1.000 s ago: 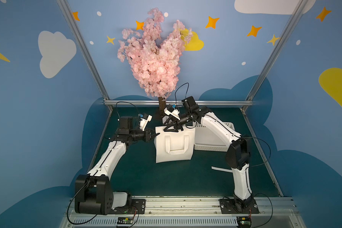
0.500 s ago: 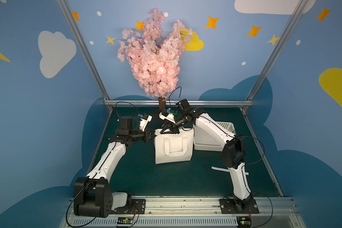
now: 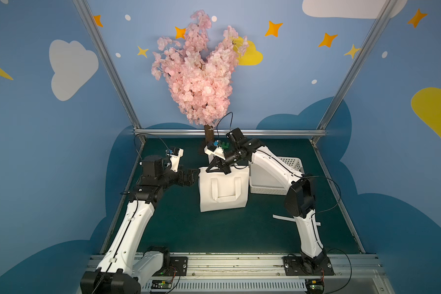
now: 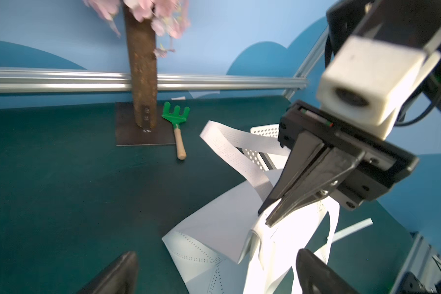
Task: Place the ice pack in the delivery bag
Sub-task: Seal the delivery bag at the center of the board.
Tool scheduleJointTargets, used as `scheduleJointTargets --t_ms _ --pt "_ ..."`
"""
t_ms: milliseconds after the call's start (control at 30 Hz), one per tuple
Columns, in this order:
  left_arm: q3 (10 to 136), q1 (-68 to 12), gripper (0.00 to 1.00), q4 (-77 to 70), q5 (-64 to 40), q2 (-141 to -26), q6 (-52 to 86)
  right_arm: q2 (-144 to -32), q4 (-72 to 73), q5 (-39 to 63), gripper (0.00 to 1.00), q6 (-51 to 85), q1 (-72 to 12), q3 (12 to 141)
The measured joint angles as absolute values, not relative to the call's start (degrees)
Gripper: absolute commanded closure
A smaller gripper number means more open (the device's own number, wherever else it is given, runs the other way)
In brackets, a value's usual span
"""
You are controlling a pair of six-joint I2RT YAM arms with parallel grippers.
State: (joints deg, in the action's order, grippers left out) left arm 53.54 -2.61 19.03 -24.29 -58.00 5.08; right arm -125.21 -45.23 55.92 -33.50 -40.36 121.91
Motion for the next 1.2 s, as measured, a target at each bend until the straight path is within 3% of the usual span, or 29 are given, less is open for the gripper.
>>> scheduleJointTargets --t_ms 200,433,833,933,967,1067,1200 --pt "52.99 -2.96 0.00 18.39 -25.39 -55.48 6.17 -125.21 -45.12 55.48 1.00 -33.50 -40.36 121.91" --pt "52.53 -6.85 0.00 18.39 -26.11 -60.86 5.82 -125.21 -45.01 55.35 1.00 -33.47 -40.36 121.91" --pt "58.52 -8.64 0.00 23.27 -15.66 -72.58 7.14 -124.05 -40.82 52.97 1.00 -33.26 -40.23 118.45" --pt "59.13 -8.73 0.00 24.10 -16.01 -72.36 7.27 -122.80 -39.57 52.51 0.92 -32.73 -40.21 116.97" --pt "59.09 -8.73 0.00 24.14 -16.34 -71.85 7.31 -122.28 -39.29 52.53 0.79 -32.08 -40.12 116.53" --pt "58.48 -8.45 0.00 23.77 -17.34 -69.34 7.51 -119.83 -37.93 52.66 0.54 -29.93 -39.59 113.60" --pt "58.39 -7.75 0.00 23.24 -18.46 -64.64 7.99 -113.34 -32.60 52.69 0.33 -25.61 -37.82 105.47"
